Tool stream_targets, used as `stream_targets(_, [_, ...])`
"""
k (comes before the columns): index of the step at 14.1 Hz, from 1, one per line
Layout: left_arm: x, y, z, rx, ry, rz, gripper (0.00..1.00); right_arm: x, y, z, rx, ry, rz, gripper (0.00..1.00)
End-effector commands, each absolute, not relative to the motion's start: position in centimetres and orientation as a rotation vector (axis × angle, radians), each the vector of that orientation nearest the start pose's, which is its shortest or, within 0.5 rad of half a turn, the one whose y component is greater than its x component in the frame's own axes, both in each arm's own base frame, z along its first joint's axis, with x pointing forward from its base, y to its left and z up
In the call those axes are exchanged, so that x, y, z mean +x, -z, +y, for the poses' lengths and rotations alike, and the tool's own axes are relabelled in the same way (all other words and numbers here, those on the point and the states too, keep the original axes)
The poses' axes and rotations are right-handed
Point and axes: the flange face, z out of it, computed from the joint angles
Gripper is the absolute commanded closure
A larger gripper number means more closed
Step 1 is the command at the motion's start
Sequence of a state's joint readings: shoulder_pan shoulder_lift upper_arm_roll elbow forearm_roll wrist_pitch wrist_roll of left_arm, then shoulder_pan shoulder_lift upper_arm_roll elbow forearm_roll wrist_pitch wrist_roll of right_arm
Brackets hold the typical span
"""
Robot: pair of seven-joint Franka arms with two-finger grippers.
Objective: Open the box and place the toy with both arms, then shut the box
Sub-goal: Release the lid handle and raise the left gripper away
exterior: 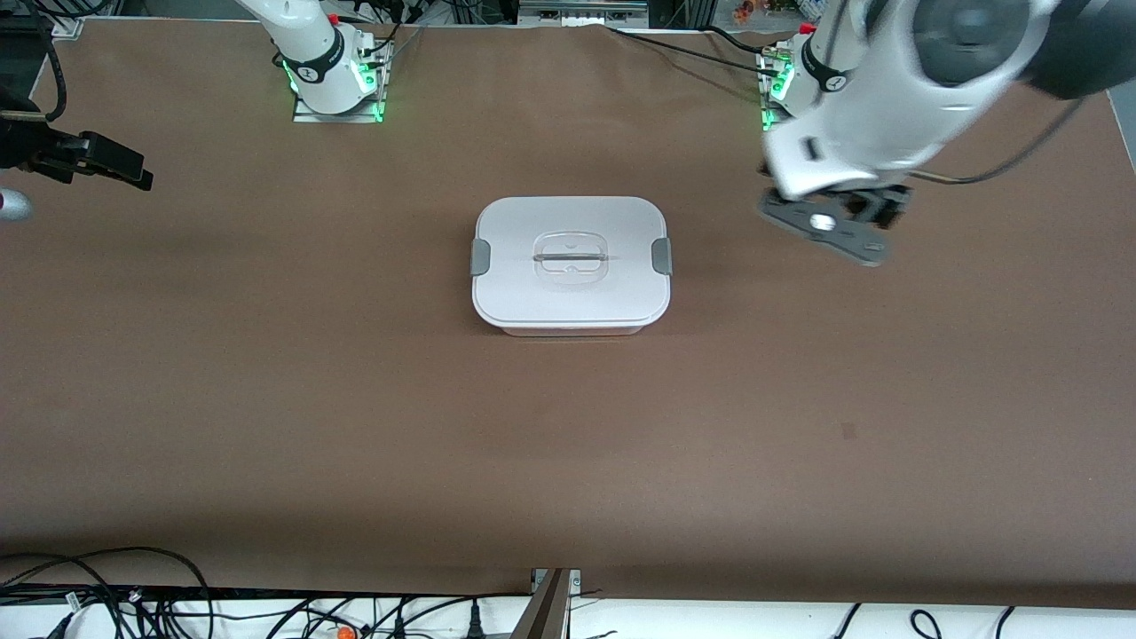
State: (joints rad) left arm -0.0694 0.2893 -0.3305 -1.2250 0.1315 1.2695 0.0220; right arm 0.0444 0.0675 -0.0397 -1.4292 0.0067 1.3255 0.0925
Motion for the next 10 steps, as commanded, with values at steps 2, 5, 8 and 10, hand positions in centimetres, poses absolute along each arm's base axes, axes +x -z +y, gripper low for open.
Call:
stream_targets(2, [57.3,-58.6,-10.9,-3.078,-0.059,0.322,0.0,54.8,-63.6,0.6,-3.135,-0.255,0.153,0.0])
stream_targets(5, [56.7,-59.4,-6.0,-3.14,0.101,0.138,0.0,54.8,-63.6,0.7,-3.133,-0.255,0.153,0.0])
stream_targets(8, [54.1,-60.0,-6.3,-3.144,0.159,-0.02,0.0,54.8,-63.6,0.7,-3.132,-0.255,0.152,0.0])
stream_targets(10, [52.8,-60.6,-6.1,-3.125,0.071,-0.065,0.0,54.8,-63.6,0.5,-3.13,-0.255,0.156,0.0])
